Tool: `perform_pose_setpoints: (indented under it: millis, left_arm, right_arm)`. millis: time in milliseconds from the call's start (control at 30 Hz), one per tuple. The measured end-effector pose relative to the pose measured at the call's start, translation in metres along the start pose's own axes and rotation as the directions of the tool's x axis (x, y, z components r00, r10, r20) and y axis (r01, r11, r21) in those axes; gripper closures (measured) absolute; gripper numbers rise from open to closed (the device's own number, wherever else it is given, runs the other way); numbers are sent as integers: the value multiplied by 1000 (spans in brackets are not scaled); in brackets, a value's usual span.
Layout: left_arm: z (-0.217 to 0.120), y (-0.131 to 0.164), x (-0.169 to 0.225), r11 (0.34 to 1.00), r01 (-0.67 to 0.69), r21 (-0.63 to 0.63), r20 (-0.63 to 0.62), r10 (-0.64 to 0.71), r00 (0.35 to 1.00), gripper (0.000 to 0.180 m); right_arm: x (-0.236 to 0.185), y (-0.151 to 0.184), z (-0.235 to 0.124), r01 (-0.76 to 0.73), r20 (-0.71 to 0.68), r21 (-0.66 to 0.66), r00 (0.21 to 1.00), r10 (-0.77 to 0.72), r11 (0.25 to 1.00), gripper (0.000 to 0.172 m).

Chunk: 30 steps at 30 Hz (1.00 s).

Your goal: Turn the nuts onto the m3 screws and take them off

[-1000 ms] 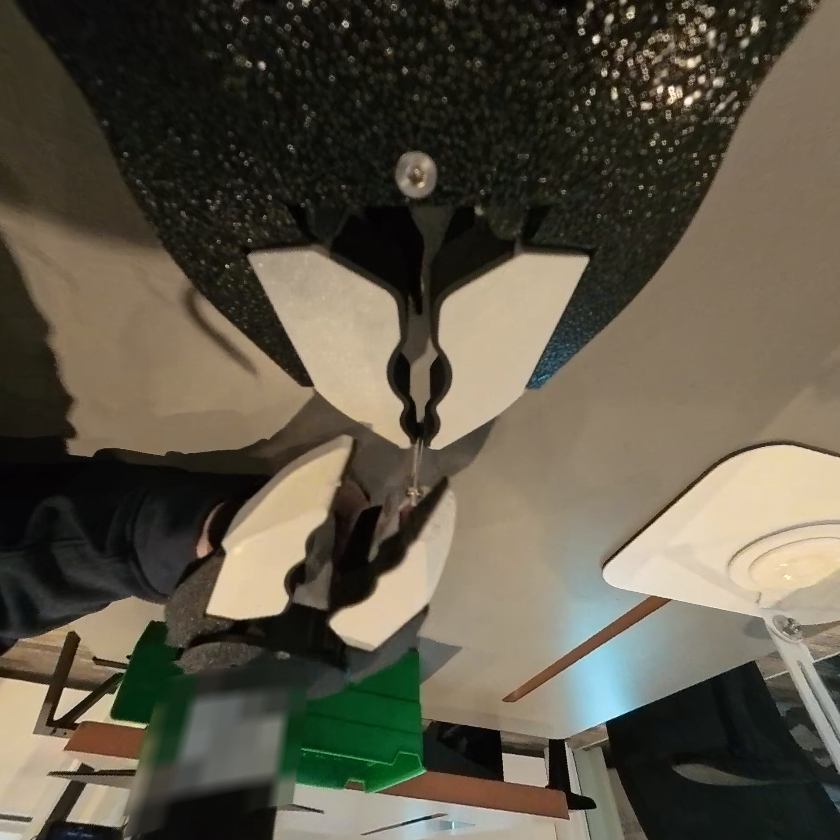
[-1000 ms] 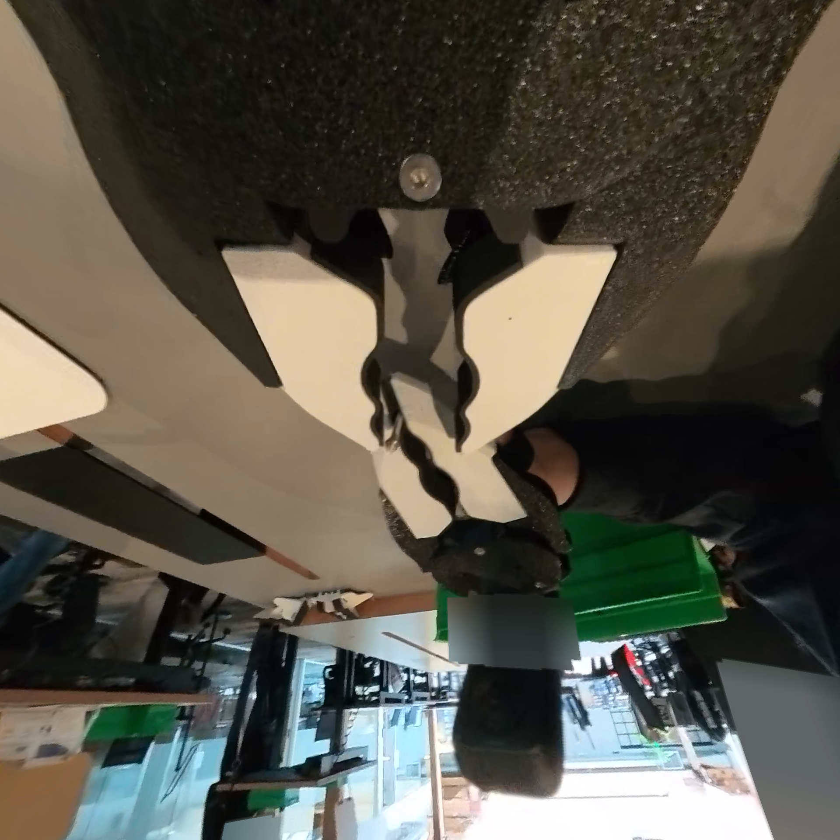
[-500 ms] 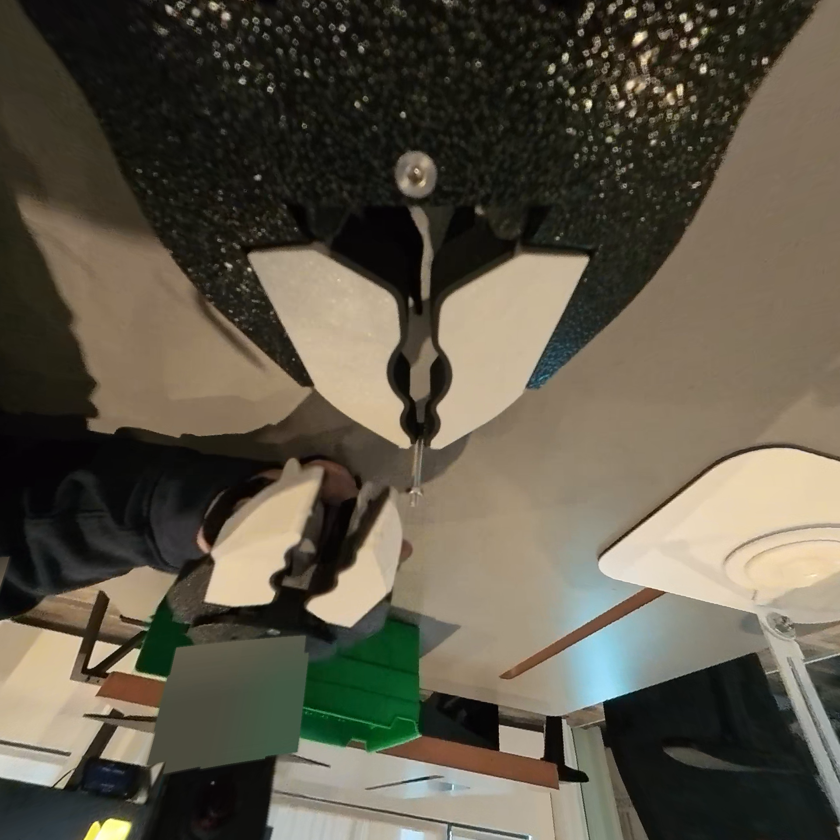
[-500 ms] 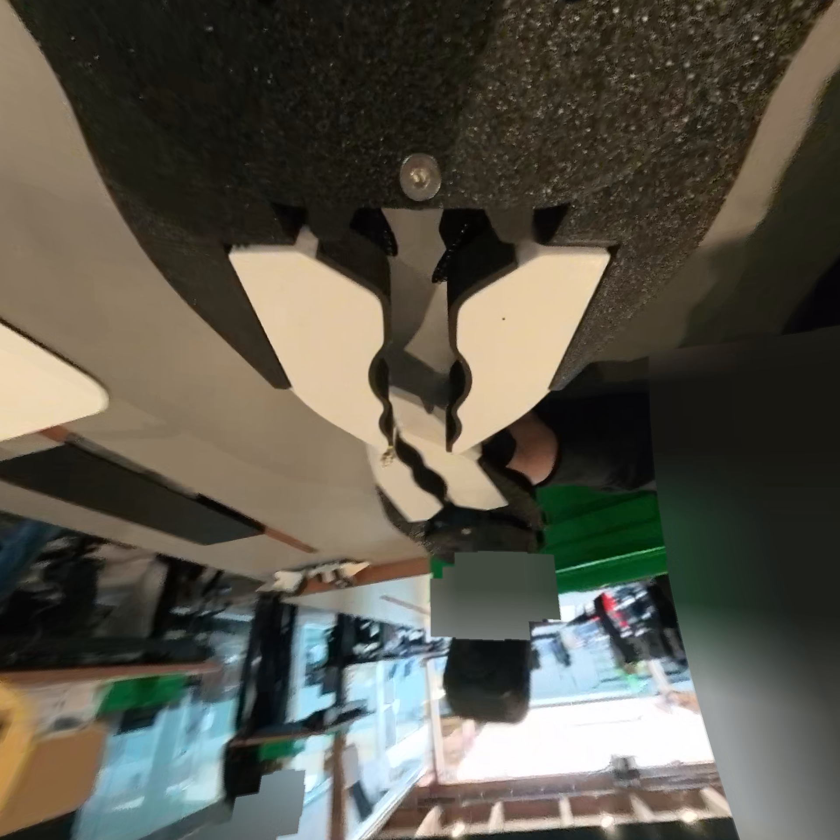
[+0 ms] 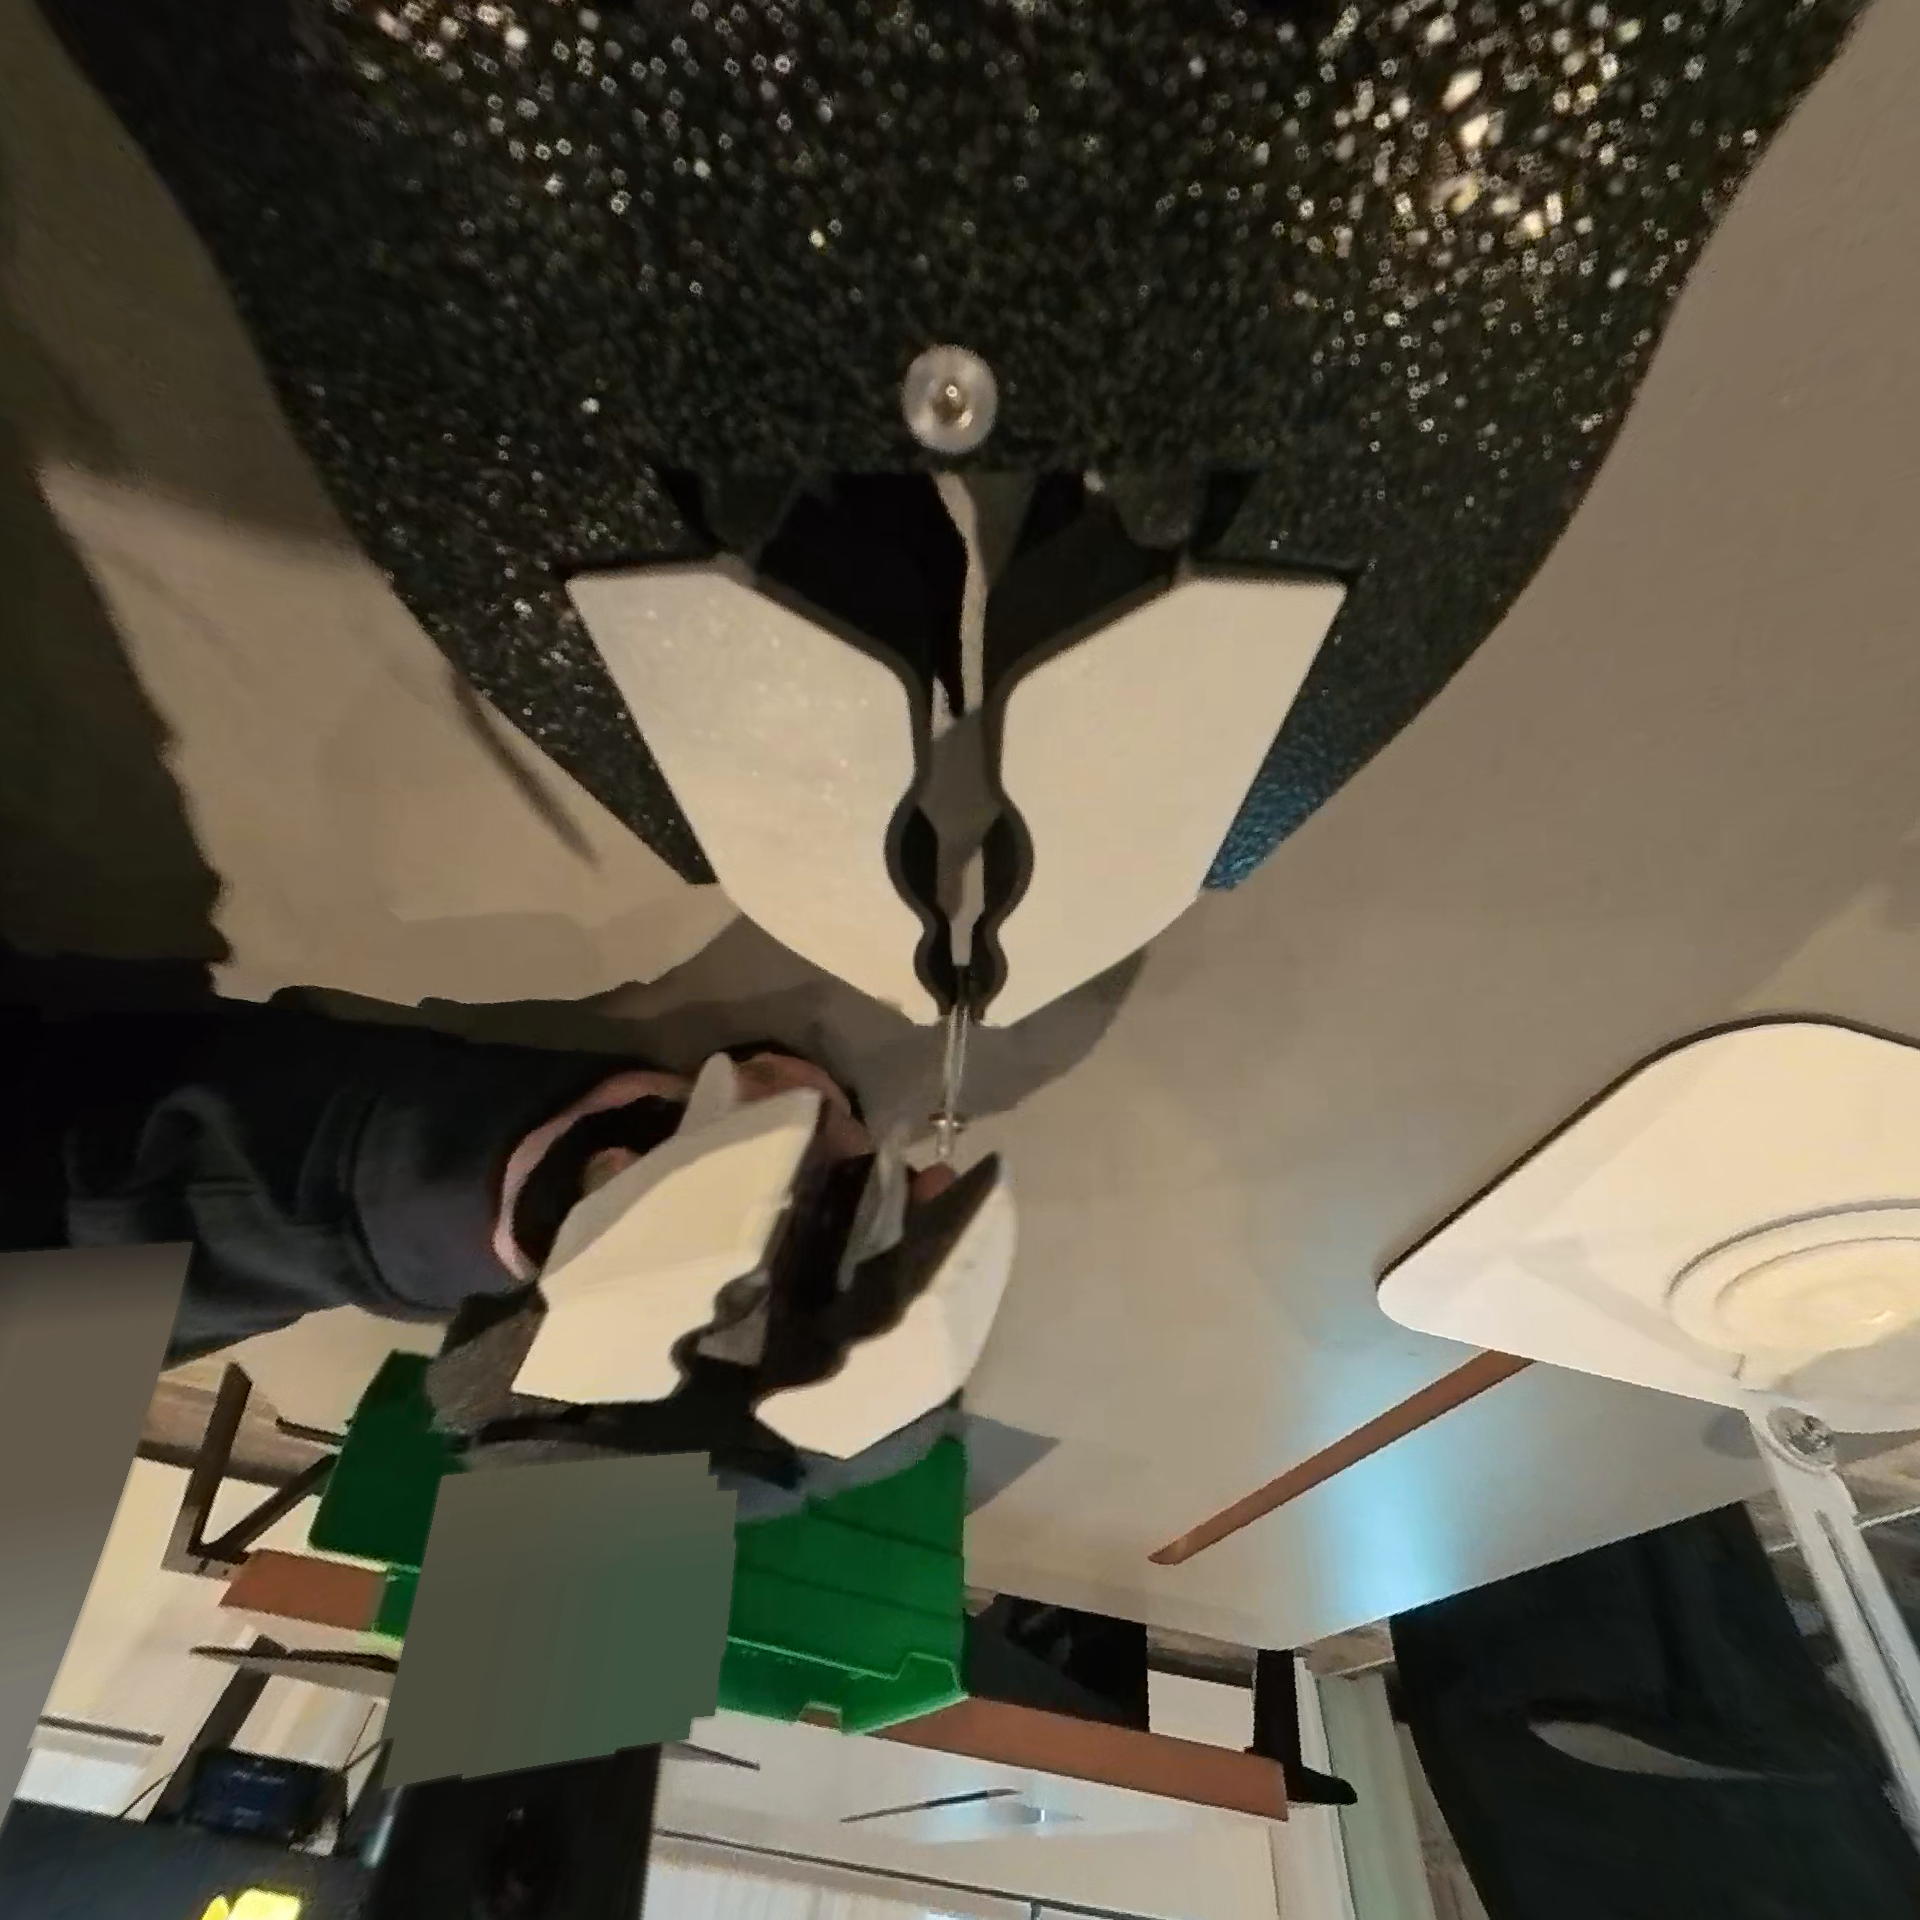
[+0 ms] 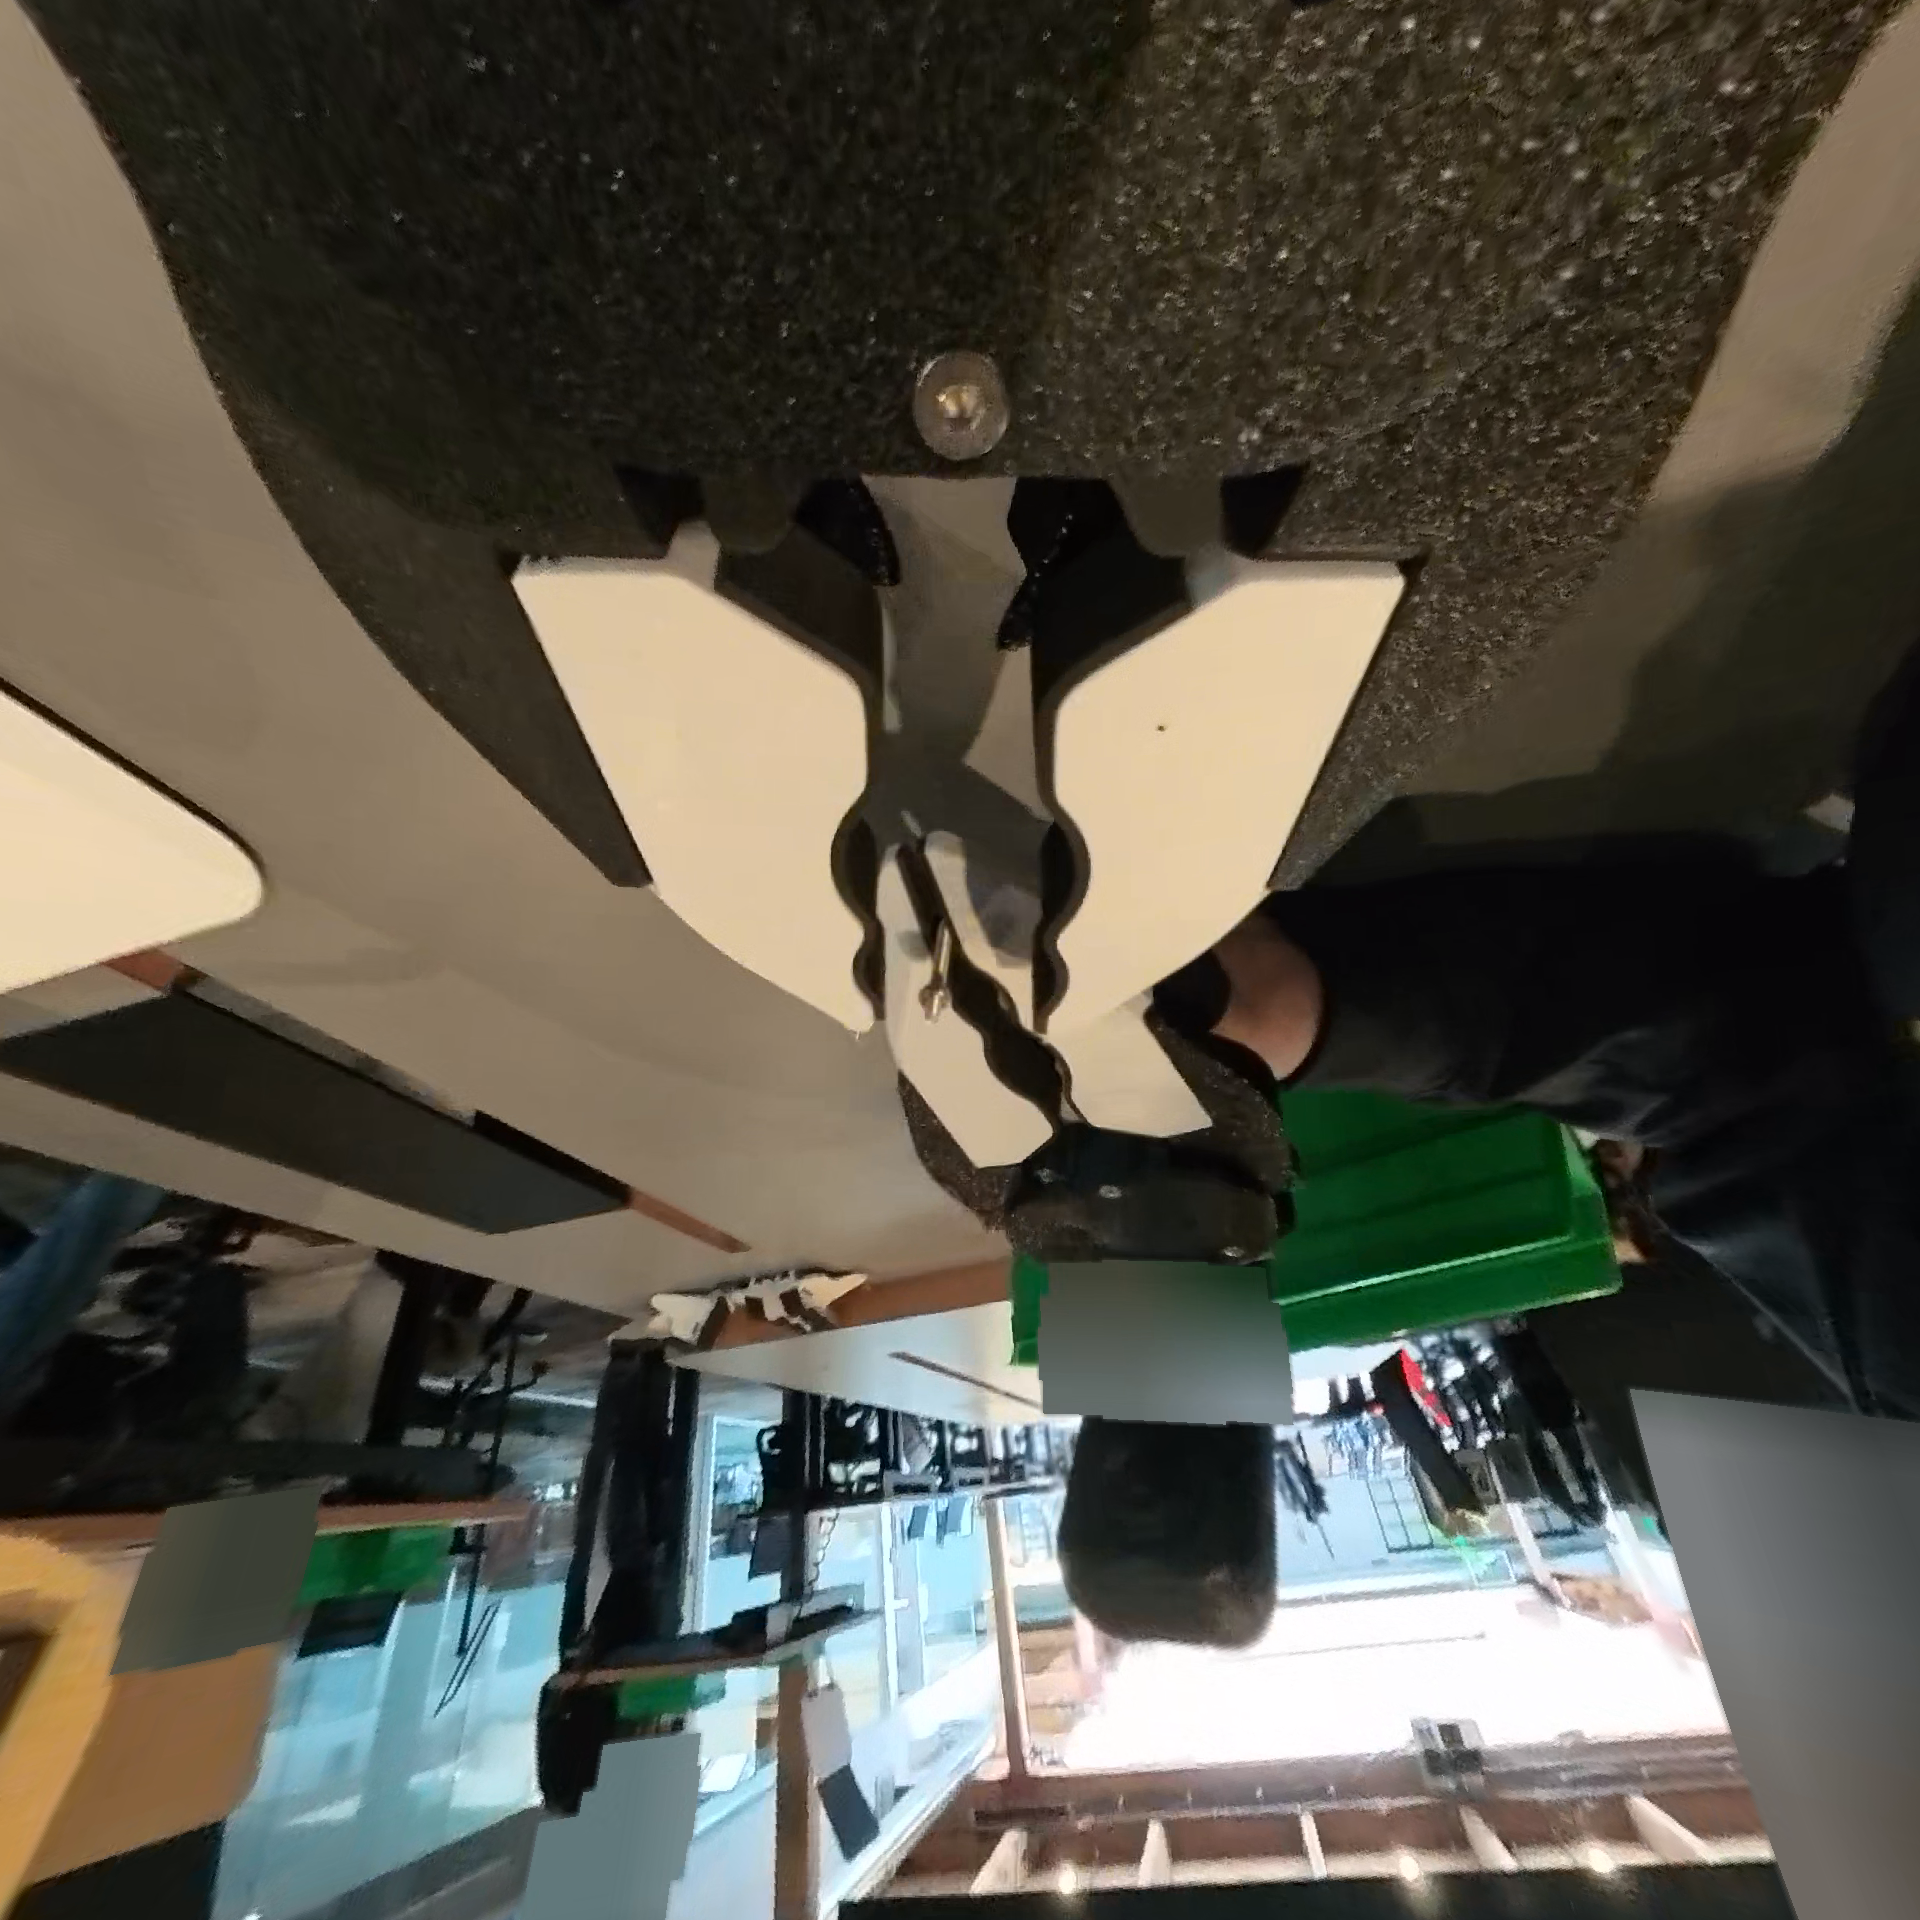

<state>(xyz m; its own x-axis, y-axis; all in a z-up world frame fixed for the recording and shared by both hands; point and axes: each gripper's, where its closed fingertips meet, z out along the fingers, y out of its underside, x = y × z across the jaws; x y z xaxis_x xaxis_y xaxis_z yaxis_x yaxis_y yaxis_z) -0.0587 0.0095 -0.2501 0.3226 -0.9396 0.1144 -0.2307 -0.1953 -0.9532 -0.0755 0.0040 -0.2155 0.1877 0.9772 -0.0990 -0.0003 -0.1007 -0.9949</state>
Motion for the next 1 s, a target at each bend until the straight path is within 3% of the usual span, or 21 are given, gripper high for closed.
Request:
perform_pose_setpoints:
  millis: [133, 200, 267, 400, 500, 533, 600, 700, 833, 900, 1000]
  left_arm:
    - [-1, -2, 0, 1000, 8, 16, -8, -8, 1000, 178]
    - [-2, -3, -1, 1000, 15, 25, -5, -15, 1000, 178]
    - [-2, -2, -1, 1000, 16, 19, -7, -16, 1000, 178]
    - [0, 0, 0, 1000, -4, -1, 0, 4, 1000, 178]
    - [-1, -2, 0, 1000, 5, 15, -5, -5, 1000, 178]
    - [-2, -3, -1, 1000, 11, 22, -1, -11, 1000, 178]
    - [-2, -3, -1, 999, 25, 23, -9, -25, 1000, 178]
    - [0, -1, 0, 1000, 4, 4, -2, -4, 1000, 178]
    - [0, -1, 0, 1000, 5, 7, -4, -5, 1000, 178]
    - [-2, -3, -1, 1000, 16, 22, -3, -16, 1000, 178]
    - [-1, -3, -1, 1000, 22, 21, -9, -22, 1000, 178]
  right_arm:
    - [-8, 6, 3, 13, 35, -45, 999, -12, 999, 148]
    - [-15, 2, -8, 12, 73, -10, 997, -11, 1000, 160]
    - [-6, -3, -11, 22, -4, 34, 1000, -22, 999, 156]
    - [1, 2, 3, 34, -14, -20, 999, -35, 999, 146]
    - [-6, 5, 0, 28, 21, -35, 999, -28, 999, 153]
    - [-11, 3, -5, 25, 53, -19, 998, -24, 1000, 165]
    - [-4, -4, -11, 24, -10, 37, 1000, -24, 999, 158]
    - [3, -1, -4, 31, -38, 7, 999, -31, 999, 151]
    - [-3, 3, 2, 55, -2, -25, 998, -55, 998, 152]
    - [-12, 1, -7, 44, 49, -2, 998, -44, 999, 166]
    - [2, -4, -8, 45, -45, 30, 998, -43, 999, 155]
